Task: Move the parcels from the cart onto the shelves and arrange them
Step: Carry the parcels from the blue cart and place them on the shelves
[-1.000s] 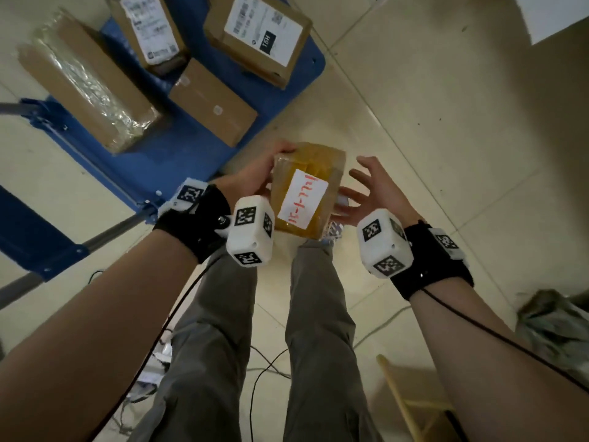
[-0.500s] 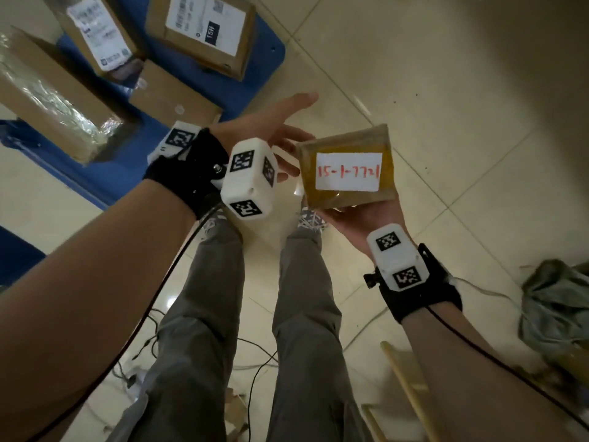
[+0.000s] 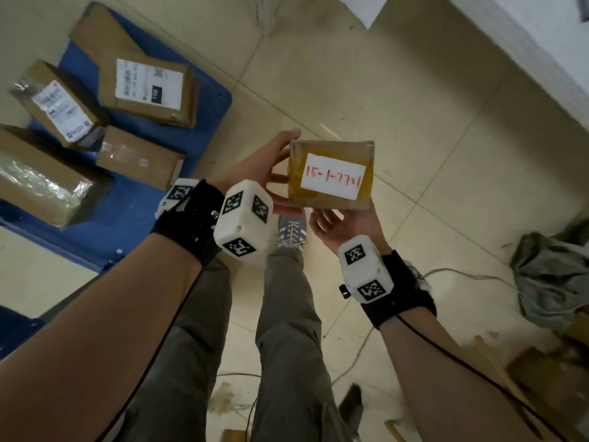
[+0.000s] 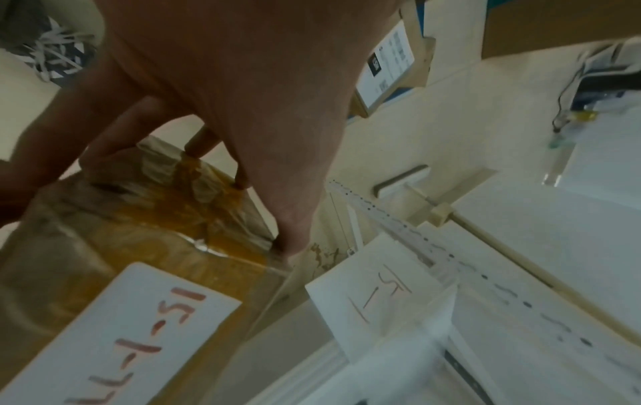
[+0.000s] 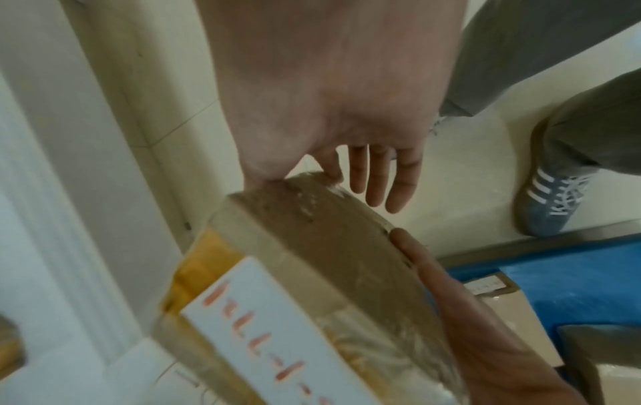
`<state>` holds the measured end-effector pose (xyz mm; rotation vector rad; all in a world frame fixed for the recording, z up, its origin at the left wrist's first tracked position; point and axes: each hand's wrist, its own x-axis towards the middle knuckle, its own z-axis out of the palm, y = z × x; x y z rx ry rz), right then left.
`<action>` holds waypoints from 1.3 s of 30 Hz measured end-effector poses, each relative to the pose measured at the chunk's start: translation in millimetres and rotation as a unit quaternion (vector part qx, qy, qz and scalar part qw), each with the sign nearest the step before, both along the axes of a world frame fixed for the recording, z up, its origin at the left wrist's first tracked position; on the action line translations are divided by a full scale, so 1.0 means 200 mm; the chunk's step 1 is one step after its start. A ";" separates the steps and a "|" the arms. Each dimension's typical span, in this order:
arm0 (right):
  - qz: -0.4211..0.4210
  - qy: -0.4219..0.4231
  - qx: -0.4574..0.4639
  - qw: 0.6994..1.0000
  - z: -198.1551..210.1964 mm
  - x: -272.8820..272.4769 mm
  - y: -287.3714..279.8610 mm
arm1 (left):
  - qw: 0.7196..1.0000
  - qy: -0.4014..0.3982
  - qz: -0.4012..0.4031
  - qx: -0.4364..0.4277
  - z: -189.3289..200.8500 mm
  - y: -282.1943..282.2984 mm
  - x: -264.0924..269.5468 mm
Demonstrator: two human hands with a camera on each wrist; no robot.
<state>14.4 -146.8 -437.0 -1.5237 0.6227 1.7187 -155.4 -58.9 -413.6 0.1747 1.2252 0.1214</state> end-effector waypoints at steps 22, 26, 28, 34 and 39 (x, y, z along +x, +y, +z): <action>0.010 -0.077 0.101 0.992 0.60 1.01 0.20 | 0.937 -0.018 -0.214 0.275 0.46 0.42 1.09; -0.054 -0.101 0.138 0.984 0.61 1.15 0.18 | 0.930 -0.039 -0.213 0.298 0.48 0.45 1.27; -0.103 -0.119 0.156 0.975 0.59 1.22 0.17 | 0.922 -0.024 -0.204 0.329 0.51 0.49 1.38; -0.207 -0.148 0.147 0.956 0.55 1.46 0.20 | 0.793 0.076 -0.247 0.552 0.49 0.84 1.74; -0.202 -0.162 0.147 0.955 0.51 1.56 0.31 | 0.508 0.170 -0.505 0.676 0.43 1.07 1.98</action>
